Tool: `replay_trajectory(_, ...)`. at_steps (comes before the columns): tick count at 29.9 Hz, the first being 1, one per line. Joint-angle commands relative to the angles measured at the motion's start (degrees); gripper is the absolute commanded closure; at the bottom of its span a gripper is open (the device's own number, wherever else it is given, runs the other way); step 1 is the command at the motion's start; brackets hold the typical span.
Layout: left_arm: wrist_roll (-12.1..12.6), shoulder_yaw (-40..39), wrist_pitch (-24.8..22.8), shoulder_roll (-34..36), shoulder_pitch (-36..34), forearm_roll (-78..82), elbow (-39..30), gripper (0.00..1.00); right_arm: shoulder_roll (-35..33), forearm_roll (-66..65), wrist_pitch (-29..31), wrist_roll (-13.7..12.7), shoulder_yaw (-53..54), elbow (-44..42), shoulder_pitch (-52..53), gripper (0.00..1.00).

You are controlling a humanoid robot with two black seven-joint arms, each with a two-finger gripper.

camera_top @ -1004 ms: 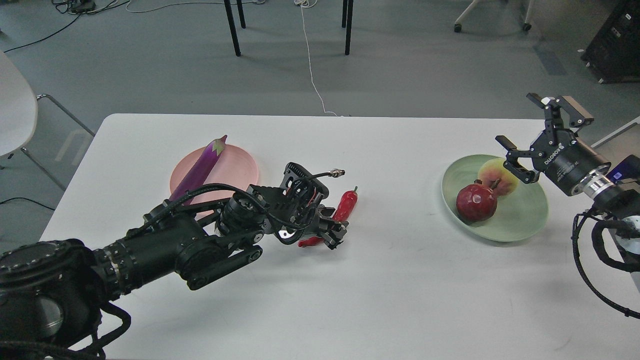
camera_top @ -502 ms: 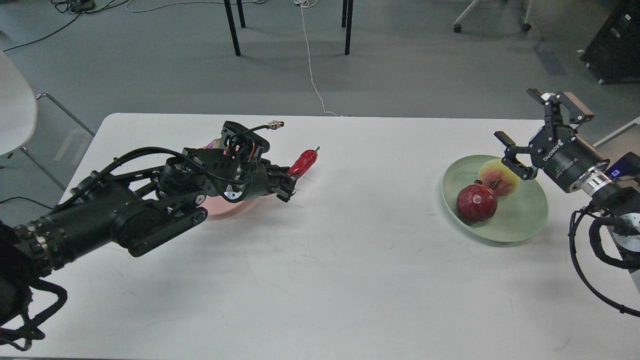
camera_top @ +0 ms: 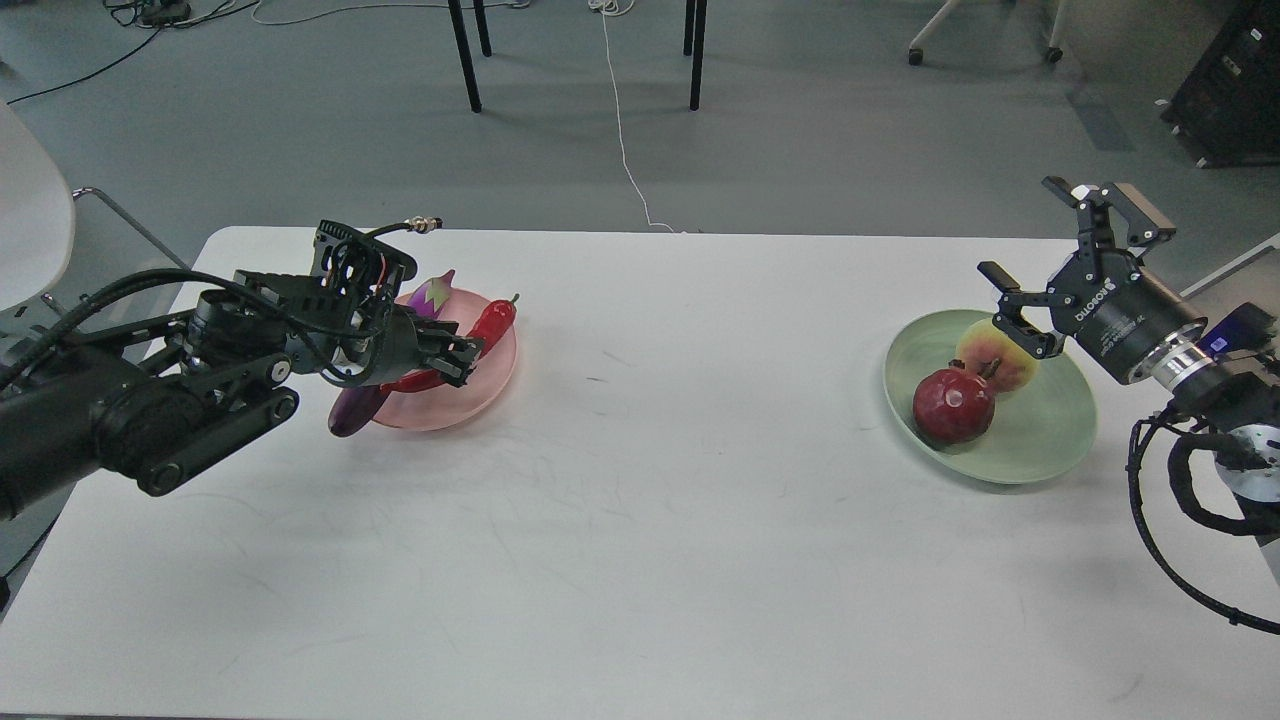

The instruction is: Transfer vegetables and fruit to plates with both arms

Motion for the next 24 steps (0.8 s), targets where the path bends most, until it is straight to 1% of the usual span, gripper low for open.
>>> replay_trajectory(1,-0.06,0.01,-0.06,-0.02,-0.09,0.40,0.17,0.00,-0.21,0.01,0.00,0.00,0.09,-0.02,-0.09,0.02)
replay_trajectory(4,-0.32,-0.26,0.29,0.07,-0.44,0.14,0.09,0.00,-0.30,0.01,0.00,0.00,0.09,0.07,0.00,0.02)
replay_trajectory(5,-0.76,-0.87,0.46,-0.10,-0.61,0.05,-0.17,0.00,-0.21,0.01,0.00,0.00,0.09,0.07,0.09,0.02)
replay_trajectory(6,-1.46,-1.39,0.90,-0.10,-0.70,-0.30,-0.52,0.00,-0.21,0.01,0.00,0.00,0.17,-0.02,0.26,0.02)
replay_trajectory(8,-4.18,-4.02,2.48,-0.36,-1.05,-4.06,-1.05,0.00,-0.13,0.01,0.00,0.00,0.61,-0.02,0.35,0.01)
replay_trajectory(9,-5.41,-6.13,3.44,-0.63,-1.14,-8.00,-1.32,0.00,-0.04,0.01,0.00,0.00,1.14,-0.11,0.35,0.01)
replay_trajectory(11,-6.82,-9.56,4.15,-1.59,-0.97,-17.56,-1.49,0.00,0.14,-0.17,0.00,0.00,2.10,-0.19,0.35,0.01)
replay_trajectory(13,-6.48,-11.94,4.33,-3.17,-0.35,-30.82,-1.67,0.00,0.14,-0.17,0.00,0.00,2.81,-0.19,0.35,0.01)
replay_trajectory(16,-6.82,-12.65,5.03,-3.71,1.14,-50.69,-1.67,0.00,0.05,-0.61,0.00,0.00,2.81,-0.46,0.70,0.01)
replay_trajectory(18,-6.83,-13.17,6.43,-3.88,2.45,-64.57,-1.76,0.00,0.14,-0.70,0.00,0.00,2.73,-0.55,1.05,0.01)
replay_trajectory(21,-6.91,-16.68,9.42,-5.98,4.82,-76.13,-1.50,0.00,0.40,-0.87,0.00,0.00,2.81,-0.63,1.67,0.01)
replay_trajectory(22,-6.91,-19.65,10.13,-7.30,7.18,-77.37,-1.41,0.00,0.92,-0.70,0.00,0.00,2.90,-0.63,1.76,0.01)
replay_trajectory(24,-7.18,-27.29,10.05,-9.85,13.42,-77.30,-1.32,0.00,2.42,-0.70,0.00,0.00,2.90,-0.63,1.76,0.01)
